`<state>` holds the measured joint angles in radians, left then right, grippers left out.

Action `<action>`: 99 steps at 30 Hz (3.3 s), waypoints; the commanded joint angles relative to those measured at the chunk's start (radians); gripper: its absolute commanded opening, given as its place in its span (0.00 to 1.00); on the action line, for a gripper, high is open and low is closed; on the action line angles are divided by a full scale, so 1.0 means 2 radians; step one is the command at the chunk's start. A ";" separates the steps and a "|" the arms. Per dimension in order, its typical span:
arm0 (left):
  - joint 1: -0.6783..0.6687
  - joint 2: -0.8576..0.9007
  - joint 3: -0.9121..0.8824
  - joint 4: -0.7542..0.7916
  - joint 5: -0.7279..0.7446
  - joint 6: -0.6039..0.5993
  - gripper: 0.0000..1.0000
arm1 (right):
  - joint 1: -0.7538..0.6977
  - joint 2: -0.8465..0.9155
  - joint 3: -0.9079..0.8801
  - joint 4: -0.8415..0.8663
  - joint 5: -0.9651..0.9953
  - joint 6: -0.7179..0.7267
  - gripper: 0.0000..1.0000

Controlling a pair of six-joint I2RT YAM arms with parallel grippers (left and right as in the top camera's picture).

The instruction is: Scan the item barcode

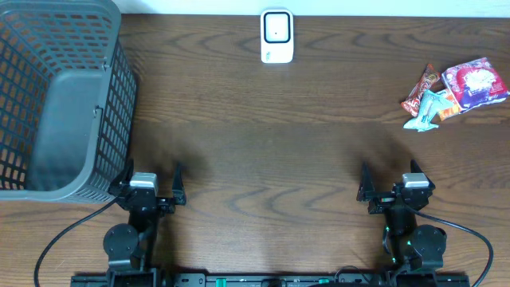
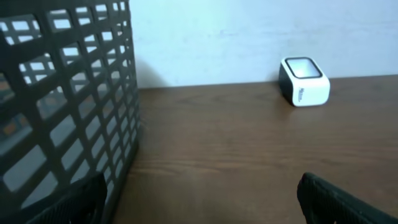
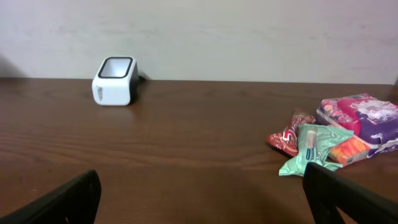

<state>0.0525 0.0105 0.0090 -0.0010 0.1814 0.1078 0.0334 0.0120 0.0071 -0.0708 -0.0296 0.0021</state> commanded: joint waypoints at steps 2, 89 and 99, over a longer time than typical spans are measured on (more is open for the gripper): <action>0.002 -0.005 -0.002 -0.028 0.012 -0.005 0.98 | 0.000 -0.003 -0.001 -0.002 0.001 -0.007 0.99; -0.005 -0.003 -0.002 -0.031 -0.027 -0.058 0.98 | 0.000 -0.003 -0.001 -0.002 0.001 -0.007 0.99; -0.005 -0.003 -0.002 -0.031 -0.027 -0.058 0.98 | 0.000 -0.003 -0.001 -0.002 0.001 -0.007 0.99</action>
<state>0.0448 0.0105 0.0177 -0.0216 0.1242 -0.0036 0.0334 0.0120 0.0071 -0.0704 -0.0296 0.0021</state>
